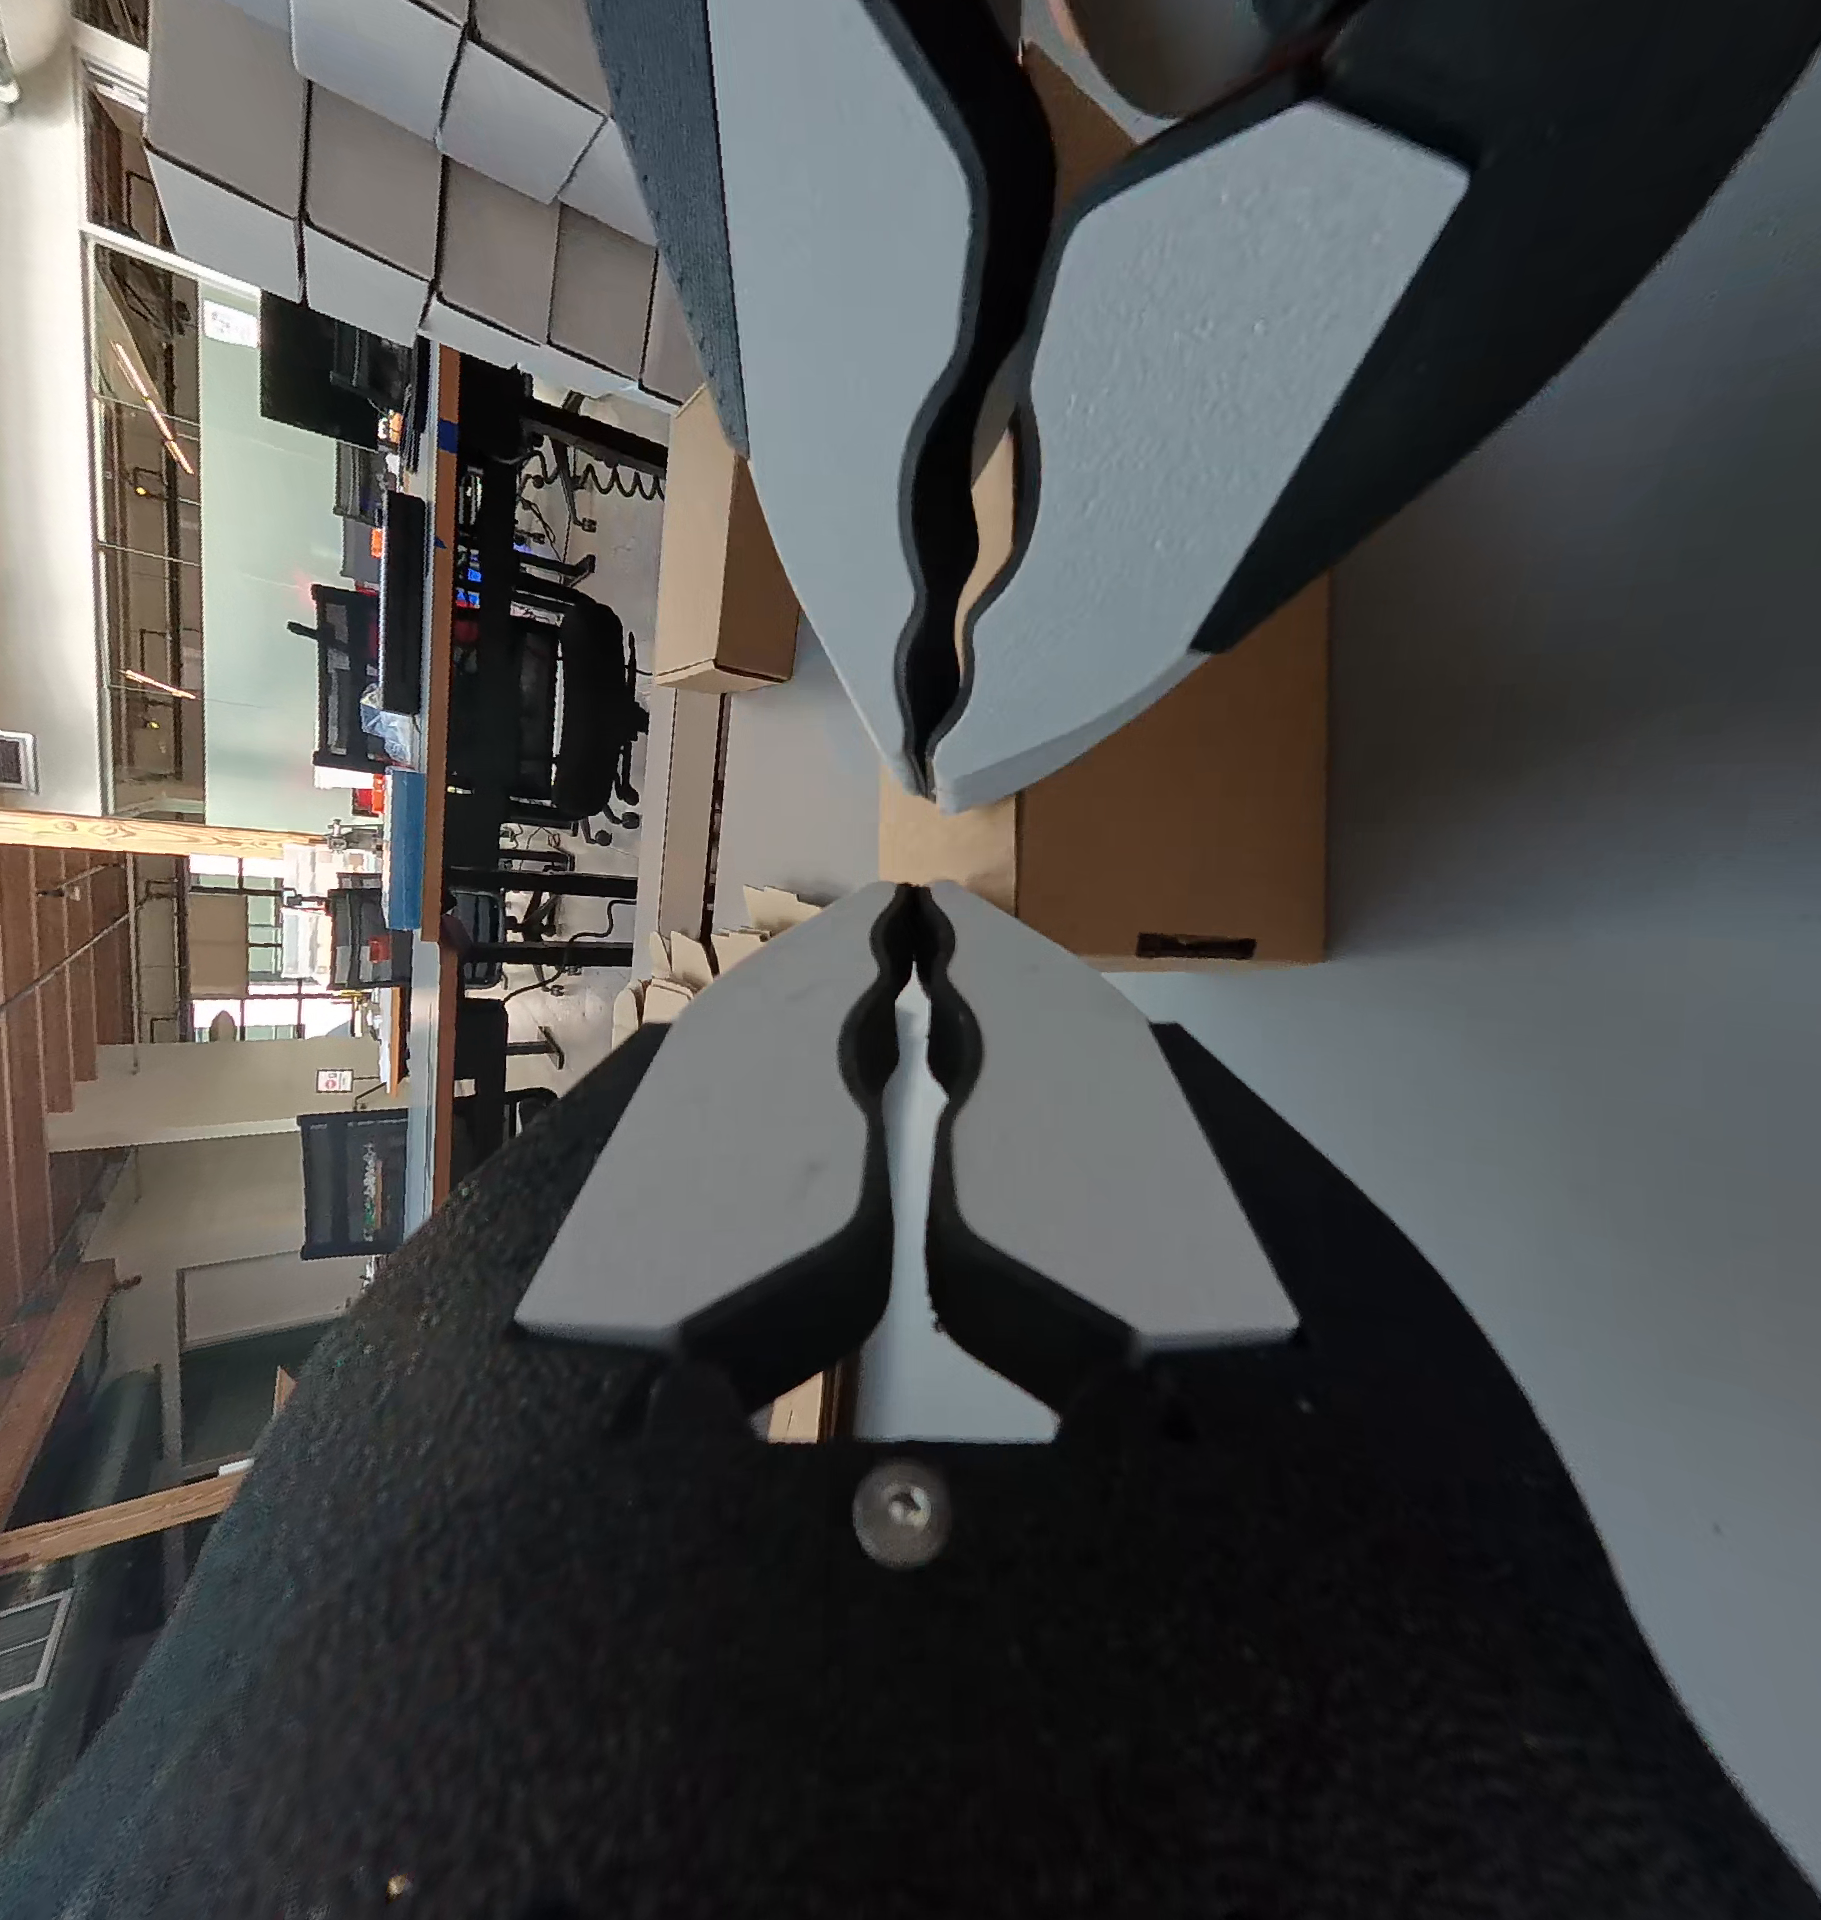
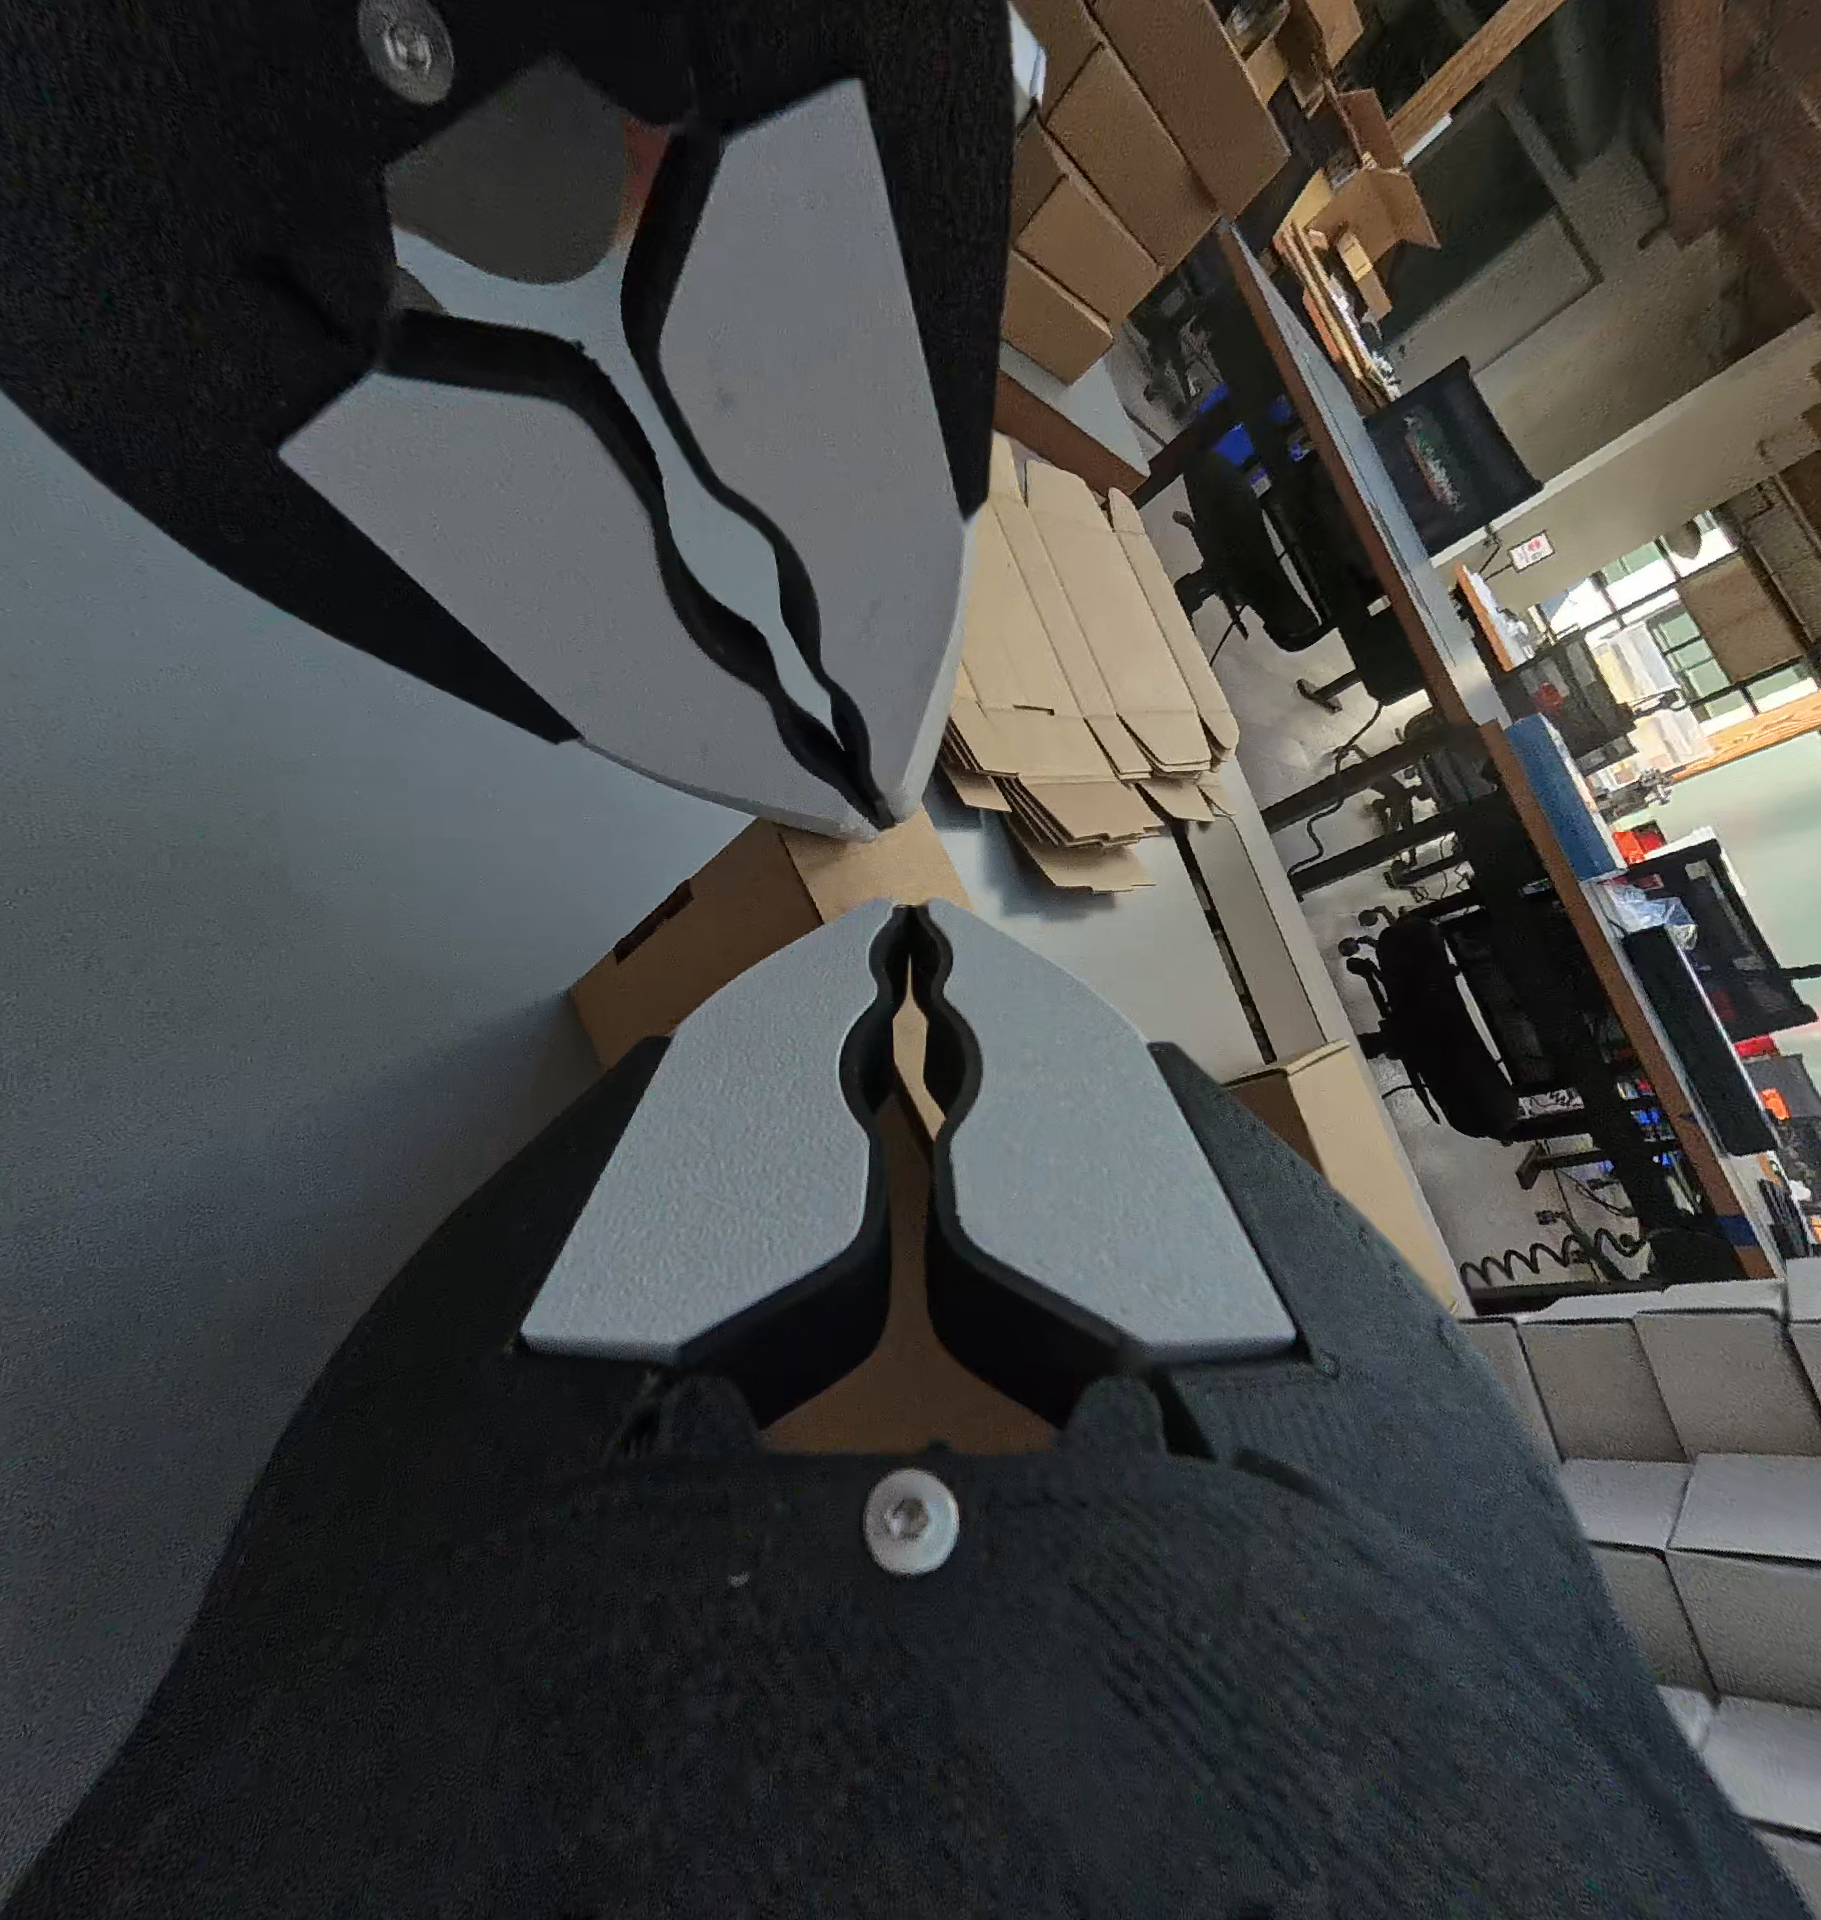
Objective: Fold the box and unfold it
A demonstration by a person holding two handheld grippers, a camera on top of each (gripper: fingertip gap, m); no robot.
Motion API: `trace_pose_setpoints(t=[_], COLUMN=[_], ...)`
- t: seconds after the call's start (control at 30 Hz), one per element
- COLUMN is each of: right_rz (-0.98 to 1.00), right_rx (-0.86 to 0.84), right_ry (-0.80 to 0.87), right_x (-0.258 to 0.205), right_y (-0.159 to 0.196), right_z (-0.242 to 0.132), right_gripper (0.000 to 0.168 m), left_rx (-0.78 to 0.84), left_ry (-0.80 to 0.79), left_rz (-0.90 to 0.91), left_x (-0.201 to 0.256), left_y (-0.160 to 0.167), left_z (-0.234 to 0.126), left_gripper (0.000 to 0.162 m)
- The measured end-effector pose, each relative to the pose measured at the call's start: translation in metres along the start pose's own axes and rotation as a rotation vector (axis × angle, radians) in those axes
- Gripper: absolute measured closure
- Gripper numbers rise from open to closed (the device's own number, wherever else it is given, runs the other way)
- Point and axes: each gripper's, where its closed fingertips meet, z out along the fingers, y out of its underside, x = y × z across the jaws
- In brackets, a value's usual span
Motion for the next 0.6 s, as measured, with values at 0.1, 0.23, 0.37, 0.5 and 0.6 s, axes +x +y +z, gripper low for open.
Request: trace_pose_setpoints(t=[0.1, 0.23, 0.37, 0.5, 0.6], right_rz=[0.027, 0.182, 0.179, 0.273, 0.422], right_rx=[0.016, 0.067, 0.081, 0.000, 0.080], right_ry=[0.033, -0.045, -0.109, -0.020, 0.037], right_x=[0.002, 0.003, 0.002, 0.040, 0.067], right_y=[0.001, 0.004, 0.004, 0.037, 0.039], right_z=[0.001, 0.003, -0.005, -0.028, -0.049], right_gripper=[0.167, 0.167, 0.167, 0.168, 0.168], left_rx=[0.001, 0.021, 0.021, 0.014, 0.026], left_ry=[-0.011, 0.003, 0.000, -0.007, -0.004], left_rz=[0.012, -0.014, -0.020, -0.031, -0.050], left_x=[-0.001, -0.001, 0.000, -0.001, -0.002], left_y=[0.001, 0.000, -0.002, -0.001, 0.000], left_z=[0.001, 0.002, 0.000, 0.001, 0.002], left_gripper=[0.162, 0.162, 0.162, 0.162, 0.162])
